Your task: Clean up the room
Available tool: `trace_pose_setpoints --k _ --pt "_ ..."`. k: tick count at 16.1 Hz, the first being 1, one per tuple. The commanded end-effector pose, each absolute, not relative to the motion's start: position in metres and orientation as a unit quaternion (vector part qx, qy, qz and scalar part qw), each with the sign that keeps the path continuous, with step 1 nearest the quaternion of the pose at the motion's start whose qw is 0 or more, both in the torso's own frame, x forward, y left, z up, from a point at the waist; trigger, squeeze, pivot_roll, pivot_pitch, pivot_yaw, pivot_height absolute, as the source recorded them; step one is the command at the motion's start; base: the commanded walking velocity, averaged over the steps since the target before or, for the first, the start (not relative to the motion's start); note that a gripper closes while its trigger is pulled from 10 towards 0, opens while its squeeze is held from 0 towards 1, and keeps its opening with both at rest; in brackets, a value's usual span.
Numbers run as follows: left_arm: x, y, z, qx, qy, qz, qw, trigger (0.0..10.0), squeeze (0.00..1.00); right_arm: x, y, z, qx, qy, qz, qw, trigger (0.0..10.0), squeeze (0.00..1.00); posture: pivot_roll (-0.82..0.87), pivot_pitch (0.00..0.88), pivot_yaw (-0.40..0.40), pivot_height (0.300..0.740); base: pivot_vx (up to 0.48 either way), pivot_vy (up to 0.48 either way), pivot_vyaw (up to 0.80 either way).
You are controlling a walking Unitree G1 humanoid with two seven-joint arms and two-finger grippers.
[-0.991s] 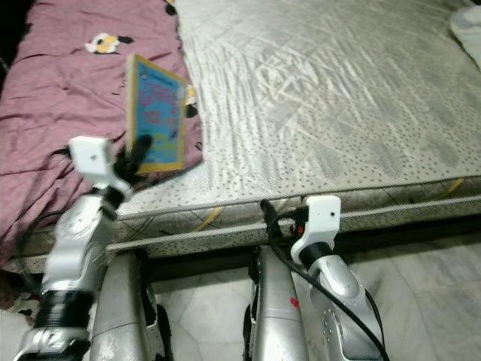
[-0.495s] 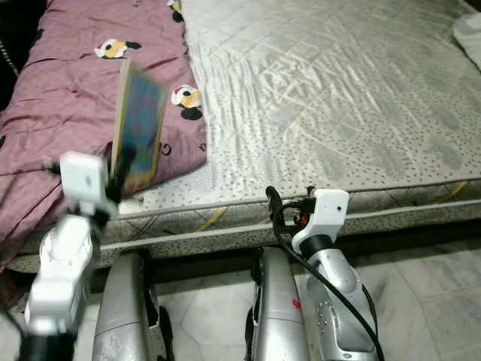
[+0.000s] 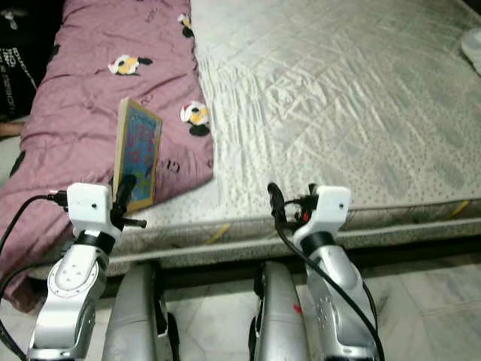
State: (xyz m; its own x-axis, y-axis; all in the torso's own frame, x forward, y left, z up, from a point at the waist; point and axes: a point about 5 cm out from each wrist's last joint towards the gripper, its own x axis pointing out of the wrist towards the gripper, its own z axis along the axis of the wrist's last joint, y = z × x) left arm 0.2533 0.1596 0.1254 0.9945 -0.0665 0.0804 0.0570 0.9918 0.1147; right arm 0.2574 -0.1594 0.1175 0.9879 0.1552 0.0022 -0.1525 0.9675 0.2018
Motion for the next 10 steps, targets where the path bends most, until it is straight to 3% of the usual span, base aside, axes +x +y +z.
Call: trace_pose_setpoints --k 1,8,10 --pt "0.2533 0.1612 0.1344 0.067 -0.061 -0.026 0.996 10.0 0.0 0.258 -0.1628 0.1155 0.101 0.009 0.063 0.993 10.0 0.0 -0.01 0.106 -0.01 0.661 0.0 0.0 0.0" --pt "0.2559 0.154 0.1314 0.075 -0.048 -0.024 0.996 10.0 0.0 0.2565 -0.1621 0.1172 0.08 0.003 0.068 0.994 10.0 0.0 -0.02 0.108 -0.011 0.739 0.0 0.0 0.0" --pt "0.2564 0.153 0.1315 0.073 -0.047 -0.027 0.996 10.0 0.0 0.2572 -0.1641 0.1173 0.076 0.001 0.063 0.995 10.0 0.0 -0.02 0.111 -0.013 0.74 0.0 0.0 0.0"
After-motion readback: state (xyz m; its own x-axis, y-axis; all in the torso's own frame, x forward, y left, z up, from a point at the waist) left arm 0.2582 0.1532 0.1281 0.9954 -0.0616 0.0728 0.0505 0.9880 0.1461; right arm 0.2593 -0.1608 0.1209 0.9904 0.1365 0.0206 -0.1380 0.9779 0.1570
